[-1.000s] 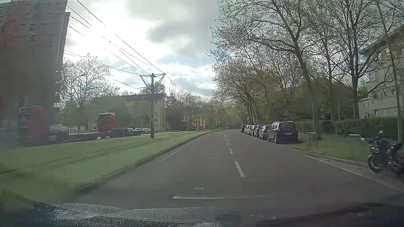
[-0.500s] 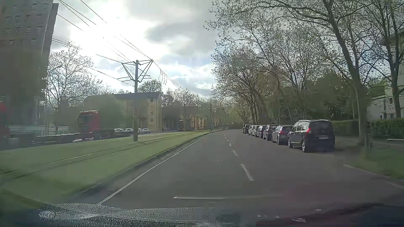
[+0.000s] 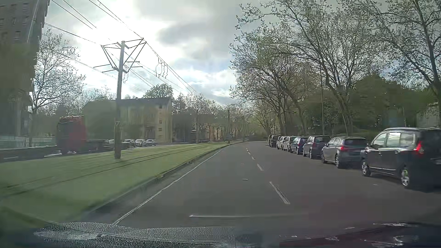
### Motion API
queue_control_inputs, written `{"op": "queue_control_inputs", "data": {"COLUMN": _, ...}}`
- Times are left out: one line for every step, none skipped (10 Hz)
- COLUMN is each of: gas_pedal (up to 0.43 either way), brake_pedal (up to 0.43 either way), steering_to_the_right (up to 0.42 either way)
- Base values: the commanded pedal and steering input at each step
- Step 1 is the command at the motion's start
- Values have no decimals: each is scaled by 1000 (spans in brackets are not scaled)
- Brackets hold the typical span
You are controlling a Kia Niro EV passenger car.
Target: Follow the waypoints while adhering to traffic rules and regulations
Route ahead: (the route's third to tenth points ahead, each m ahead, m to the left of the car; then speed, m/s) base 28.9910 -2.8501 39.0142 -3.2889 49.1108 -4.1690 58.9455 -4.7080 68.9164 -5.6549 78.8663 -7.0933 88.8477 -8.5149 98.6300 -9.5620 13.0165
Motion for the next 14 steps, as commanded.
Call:
{"op": "queue_control_inputs", "data": {"gas_pedal": 79, "brake_pedal": 0, "steering_to_the_right": 5}}
{"op": "queue_control_inputs", "data": {"gas_pedal": 67, "brake_pedal": 0, "steering_to_the_right": 5}}
{"op": "queue_control_inputs", "data": {"gas_pedal": 47, "brake_pedal": 0, "steering_to_the_right": 5}}
{"op": "queue_control_inputs", "data": {"gas_pedal": 47, "brake_pedal": 0, "steering_to_the_right": 5}}
{"op": "queue_control_inputs", "data": {"gas_pedal": 47, "brake_pedal": 0, "steering_to_the_right": 5}}
{"op": "queue_control_inputs", "data": {"gas_pedal": 47, "brake_pedal": 0, "steering_to_the_right": 6}}
{"op": "queue_control_inputs", "data": {"gas_pedal": 47, "brake_pedal": 0, "steering_to_the_right": 6}}
{"op": "queue_control_inputs", "data": {"gas_pedal": 47, "brake_pedal": 0, "steering_to_the_right": 6}}
{"op": "queue_control_inputs", "data": {"gas_pedal": 47, "brake_pedal": 0, "steering_to_the_right": 6}}
{"op": "queue_control_inputs", "data": {"gas_pedal": 47, "brake_pedal": 0, "steering_to_the_right": 7}}
{"op": "queue_control_inputs", "data": {"gas_pedal": 47, "brake_pedal": 0, "steering_to_the_right": 7}}
{"op": "queue_control_inputs", "data": {"gas_pedal": 47, "brake_pedal": 0, "steering_to_the_right": 7}}
{"op": "queue_control_inputs", "data": {"gas_pedal": 47, "brake_pedal": 0, "steering_to_the_right": 8}}
{"op": "queue_control_inputs", "data": {"gas_pedal": 47, "brake_pedal": 0, "steering_to_the_right": 8}}
